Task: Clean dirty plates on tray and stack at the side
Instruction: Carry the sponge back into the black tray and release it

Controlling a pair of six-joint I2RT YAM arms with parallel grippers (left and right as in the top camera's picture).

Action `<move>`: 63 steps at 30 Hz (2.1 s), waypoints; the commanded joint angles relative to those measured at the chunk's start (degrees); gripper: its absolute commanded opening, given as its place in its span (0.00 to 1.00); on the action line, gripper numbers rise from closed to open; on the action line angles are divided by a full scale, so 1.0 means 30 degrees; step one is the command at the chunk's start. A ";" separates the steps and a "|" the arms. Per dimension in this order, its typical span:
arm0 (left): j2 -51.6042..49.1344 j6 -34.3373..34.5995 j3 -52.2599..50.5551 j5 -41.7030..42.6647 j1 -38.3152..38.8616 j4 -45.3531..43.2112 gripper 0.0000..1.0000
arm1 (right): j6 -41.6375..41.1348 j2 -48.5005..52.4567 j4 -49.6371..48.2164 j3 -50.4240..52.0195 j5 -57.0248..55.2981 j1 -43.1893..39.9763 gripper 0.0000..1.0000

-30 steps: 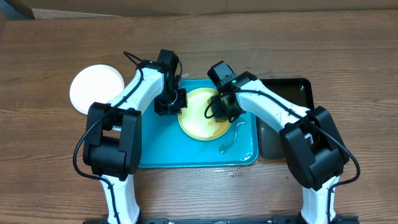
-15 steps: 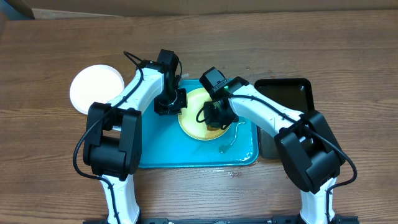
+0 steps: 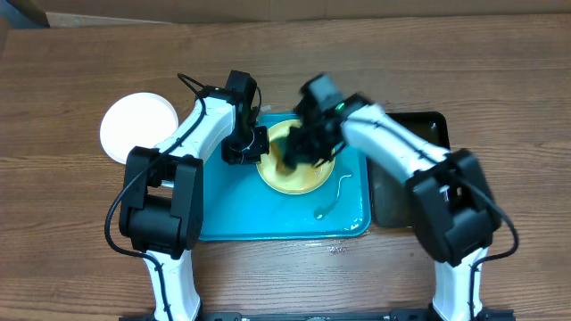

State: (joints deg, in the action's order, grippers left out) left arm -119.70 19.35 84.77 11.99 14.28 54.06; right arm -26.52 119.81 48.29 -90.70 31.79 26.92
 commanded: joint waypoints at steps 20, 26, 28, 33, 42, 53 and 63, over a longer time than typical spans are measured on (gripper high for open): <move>-0.0313 -0.0022 -0.0066 -0.0175 0.0124 -0.0211 0.05 | 0.4408 -0.3213 0.7715 0.1683 -1.2699 -0.8357 0.04; -0.0313 -0.0044 -0.0066 -0.0189 0.0124 -0.0270 0.09 | 0.4430 -0.3206 0.5741 0.3104 -1.3835 -0.8342 0.04; -0.0313 -0.0036 -0.0066 -0.0189 0.0124 -0.0277 0.10 | 0.4444 -0.3206 0.5399 0.3140 -1.3879 -0.8357 0.10; -0.0313 -0.0029 -0.0066 -0.0175 0.0138 -0.0277 0.20 | 0.5246 -0.3220 0.5158 0.2710 -1.3872 -0.8357 0.59; -0.0313 -0.0007 -0.0372 -0.1180 0.0634 -0.0233 0.35 | 0.4401 -0.3220 0.6229 -0.1472 -1.3872 -0.9624 0.76; -0.0306 -0.0022 -0.1311 -0.1647 0.1421 -0.1326 0.04 | 0.4342 -0.3213 0.5486 -0.1632 -1.3872 -1.3923 1.00; -0.0160 -0.1027 0.4743 -0.1632 0.0495 0.2455 0.04 | 0.4342 -0.3213 0.5479 -0.1632 -1.3872 -1.4608 1.00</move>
State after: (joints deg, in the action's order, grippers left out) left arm -120.05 18.00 90.98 8.67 16.67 59.99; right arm -13.30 111.59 64.90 -94.83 -9.39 -16.84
